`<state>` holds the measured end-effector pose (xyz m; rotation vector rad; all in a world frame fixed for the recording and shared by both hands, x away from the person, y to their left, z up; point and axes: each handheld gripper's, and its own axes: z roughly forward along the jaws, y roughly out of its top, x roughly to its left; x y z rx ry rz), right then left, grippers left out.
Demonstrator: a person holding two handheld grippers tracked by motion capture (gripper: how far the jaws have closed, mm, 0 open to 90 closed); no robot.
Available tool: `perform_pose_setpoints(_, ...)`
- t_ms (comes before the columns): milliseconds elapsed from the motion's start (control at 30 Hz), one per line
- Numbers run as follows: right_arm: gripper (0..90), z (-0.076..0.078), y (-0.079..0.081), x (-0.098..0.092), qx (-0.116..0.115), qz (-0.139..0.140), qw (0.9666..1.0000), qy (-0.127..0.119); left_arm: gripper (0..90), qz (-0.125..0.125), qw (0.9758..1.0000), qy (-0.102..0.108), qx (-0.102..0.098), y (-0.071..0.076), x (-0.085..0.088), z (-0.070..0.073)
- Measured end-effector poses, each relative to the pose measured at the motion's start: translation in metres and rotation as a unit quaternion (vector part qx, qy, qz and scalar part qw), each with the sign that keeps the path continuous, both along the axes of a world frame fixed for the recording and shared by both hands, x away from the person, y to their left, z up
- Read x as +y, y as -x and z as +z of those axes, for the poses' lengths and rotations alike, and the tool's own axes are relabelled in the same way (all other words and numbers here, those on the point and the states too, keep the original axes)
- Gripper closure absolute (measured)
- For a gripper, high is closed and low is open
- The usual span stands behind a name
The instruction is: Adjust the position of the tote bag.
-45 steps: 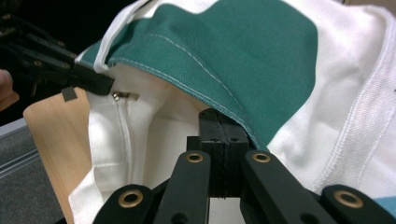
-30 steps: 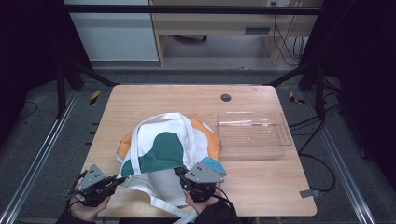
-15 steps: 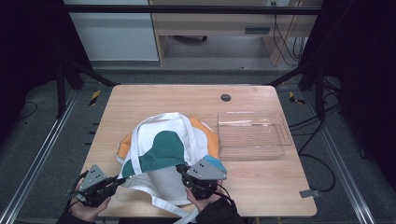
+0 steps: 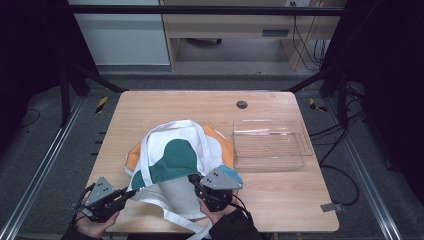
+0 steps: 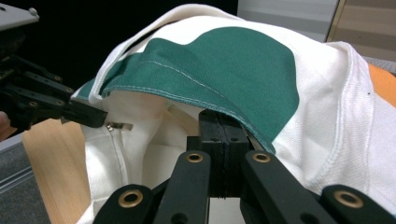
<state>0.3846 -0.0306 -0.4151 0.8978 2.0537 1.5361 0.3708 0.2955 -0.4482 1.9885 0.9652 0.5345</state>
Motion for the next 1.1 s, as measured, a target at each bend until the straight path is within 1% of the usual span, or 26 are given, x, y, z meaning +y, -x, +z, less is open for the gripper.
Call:
perform_pose_setpoints(167, 90.0, -0.002, 0.000, -0.001, 0.003, -0.002, 1.0000, 0.002, 76.6, -0.003, 0.9999, 0.000, -0.011, 0.003, 0.001, 0.002)
perform_pose_setpoints(200, 90.0, -0.003, 0.000, -0.002, 0.004, -0.003, 1.0000, 0.003, 72.8, -0.003, 0.9999, 0.001, -0.013, 0.003, 0.001, 0.003)
perform_pose_setpoints(300, 90.0, -0.003, -0.001, -0.003, 0.007, -0.003, 1.0000, 0.002, 64.1, -0.004, 0.9997, 0.013, -0.022, 0.007, 0.003, 0.006)
perform_pose_setpoints(367, 90.0, -0.004, -0.001, -0.003, 0.008, -0.003, 1.0000, 0.002, 56.4, -0.009, 0.9996, 0.017, -0.021, 0.009, 0.003, 0.007)
perform_pose_setpoints(467, 90.0, -0.003, -0.001, -0.003, 0.008, -0.002, 1.0000, 0.002, 43.7, -0.008, 0.9996, 0.019, -0.020, 0.011, 0.001, 0.009)
perform_pose_setpoints(533, 90.0, -0.003, -0.002, -0.003, 0.009, -0.003, 1.0000, 0.002, 37.9, -0.008, 0.9994, 0.021, -0.025, 0.012, -0.001, 0.012)
perform_pose_setpoints(733, 90.0, -0.003, -0.002, -0.003, 0.009, -0.004, 0.9999, 0.003, 28.2, -0.007, 0.9989, 0.033, -0.034, 0.014, -0.002, 0.020)
perform_pose_setpoints(800, 90.0, -0.003, -0.002, -0.003, 0.009, -0.005, 0.9999, 0.003, 25.4, -0.004, 0.9986, 0.033, -0.041, 0.016, -0.004, 0.024)
perform_pose_setpoints(933, 90.0, -0.001, -0.003, -0.003, 0.009, -0.005, 0.9999, 0.002, 21.0, -0.005, 0.9984, 0.030, -0.048, 0.018, -0.008, 0.031)
perform_pose_setpoints(1000, 90.0, -0.001, -0.003, -0.003, 0.009, -0.007, 0.9999, 0.002, 20.2, -0.007, 0.9984, 0.025, -0.051, 0.019, -0.011, 0.034)
perform_pose_setpoints(1100, 90.0, -0.001, -0.003, -0.003, 0.009, -0.006, 0.9999, 0.003, 19.7, -0.010, 0.9983, 0.027, -0.052, 0.019, -0.015, 0.039)
